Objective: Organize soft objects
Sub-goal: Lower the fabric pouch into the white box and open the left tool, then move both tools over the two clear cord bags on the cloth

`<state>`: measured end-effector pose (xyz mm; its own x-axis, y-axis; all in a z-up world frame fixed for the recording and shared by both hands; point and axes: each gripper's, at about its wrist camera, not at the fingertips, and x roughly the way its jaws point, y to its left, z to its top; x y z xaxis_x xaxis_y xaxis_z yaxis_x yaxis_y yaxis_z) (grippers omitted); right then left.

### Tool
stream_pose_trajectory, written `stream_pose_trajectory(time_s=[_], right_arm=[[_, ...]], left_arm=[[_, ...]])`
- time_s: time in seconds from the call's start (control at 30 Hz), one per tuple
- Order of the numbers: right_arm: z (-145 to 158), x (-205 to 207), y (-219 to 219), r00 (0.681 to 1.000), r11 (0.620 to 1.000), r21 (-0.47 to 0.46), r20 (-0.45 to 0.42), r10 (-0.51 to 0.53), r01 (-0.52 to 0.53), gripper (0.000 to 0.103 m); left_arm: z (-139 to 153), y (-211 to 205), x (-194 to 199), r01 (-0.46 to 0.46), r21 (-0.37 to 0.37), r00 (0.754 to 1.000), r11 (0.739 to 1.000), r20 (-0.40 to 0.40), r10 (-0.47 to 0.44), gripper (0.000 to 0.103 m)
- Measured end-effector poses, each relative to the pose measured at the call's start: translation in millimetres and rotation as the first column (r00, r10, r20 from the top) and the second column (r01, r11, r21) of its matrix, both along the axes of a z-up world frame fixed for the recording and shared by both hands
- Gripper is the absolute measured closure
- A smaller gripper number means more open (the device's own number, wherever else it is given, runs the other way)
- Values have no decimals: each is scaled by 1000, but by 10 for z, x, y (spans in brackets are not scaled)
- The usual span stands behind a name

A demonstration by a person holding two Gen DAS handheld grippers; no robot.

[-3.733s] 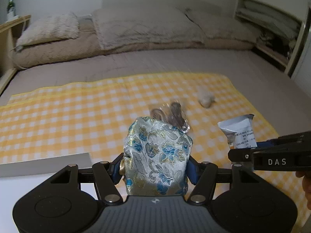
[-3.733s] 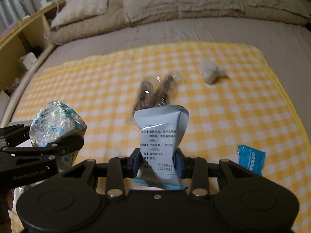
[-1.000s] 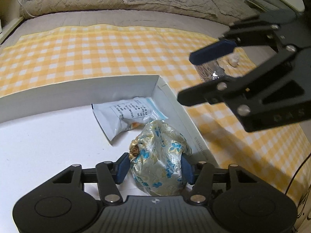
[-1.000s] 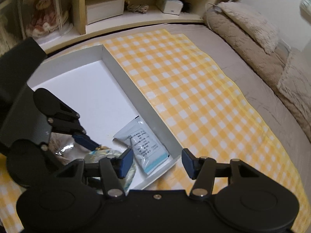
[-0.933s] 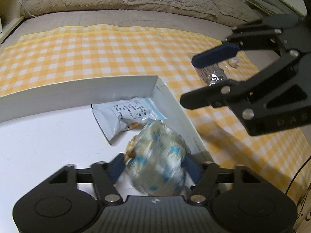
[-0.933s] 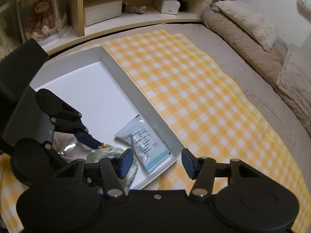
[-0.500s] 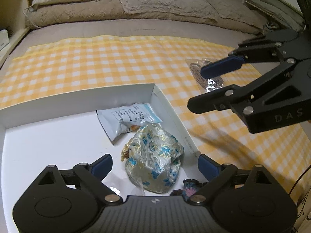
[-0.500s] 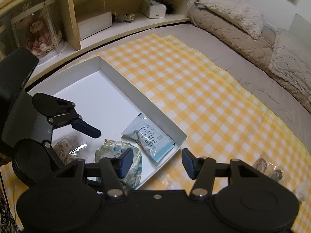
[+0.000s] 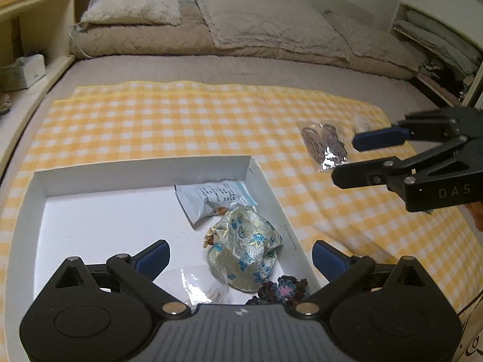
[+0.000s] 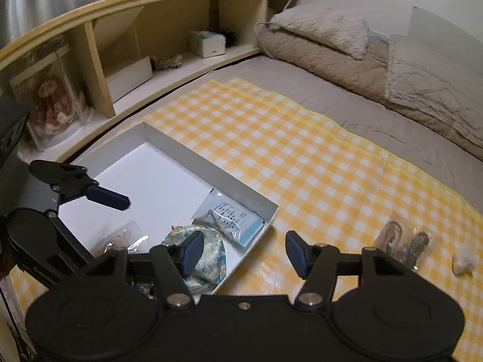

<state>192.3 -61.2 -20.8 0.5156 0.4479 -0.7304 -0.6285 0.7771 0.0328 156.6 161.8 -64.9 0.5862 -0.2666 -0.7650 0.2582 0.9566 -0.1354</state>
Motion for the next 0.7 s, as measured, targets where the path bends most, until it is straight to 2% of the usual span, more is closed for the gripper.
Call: stream_pose_trajectory(time_s=[0.33,0.63,0.7], right_arm=[[142,-277,-237,995,992,77,25,-101,99,35],[206,-550,-383,986,983,106,56,-157,151,15],[207,-590,-412,983,980,110,63,-171,163,7]], left_arm=[[283,105,-297,-90,-11,992,996,83,91,0],[476,171,-521,-147,-30,979,989,141,150,0],[501,176,-570,-159,-30,975,987,150,162,0]])
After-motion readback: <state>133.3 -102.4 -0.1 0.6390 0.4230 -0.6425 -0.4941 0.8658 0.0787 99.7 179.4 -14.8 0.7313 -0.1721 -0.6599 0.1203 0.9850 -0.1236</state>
